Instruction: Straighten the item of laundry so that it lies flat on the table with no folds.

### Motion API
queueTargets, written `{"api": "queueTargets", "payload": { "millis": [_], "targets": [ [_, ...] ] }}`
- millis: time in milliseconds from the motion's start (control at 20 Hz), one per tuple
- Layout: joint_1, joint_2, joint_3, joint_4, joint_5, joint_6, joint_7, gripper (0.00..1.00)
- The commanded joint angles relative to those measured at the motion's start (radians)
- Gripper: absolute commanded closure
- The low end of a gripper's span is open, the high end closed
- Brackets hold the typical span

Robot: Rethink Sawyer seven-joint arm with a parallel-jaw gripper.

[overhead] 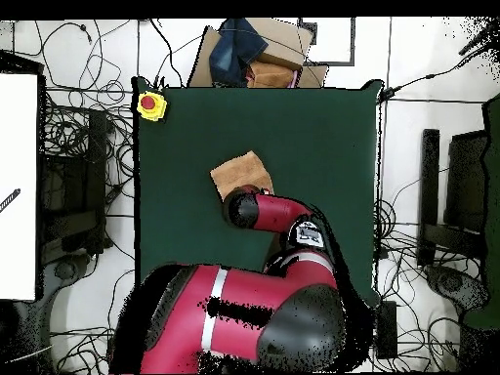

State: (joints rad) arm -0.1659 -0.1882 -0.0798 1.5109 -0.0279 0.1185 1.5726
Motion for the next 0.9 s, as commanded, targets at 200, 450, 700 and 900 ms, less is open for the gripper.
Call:
{"api": "queueTargets", "payload": {
  "millis": [200, 450, 700, 900],
  "targets": [
    [0.033, 0.053, 0.001, 0.033, 0.048, -0.065, 0.242, 1.0],
    [0.036, 0.032, -0.006, 0.058, 0.038, -0.105, 0.25, 1.0],
    [0.054, -0.21, -0.034, 0.243, 0.033, 0.074, 0.237, 1.0],
    [0.019, -0.18, 0.001, 0.229, 0.028, 0.04, 0.211, 1.0]
  ]
}}
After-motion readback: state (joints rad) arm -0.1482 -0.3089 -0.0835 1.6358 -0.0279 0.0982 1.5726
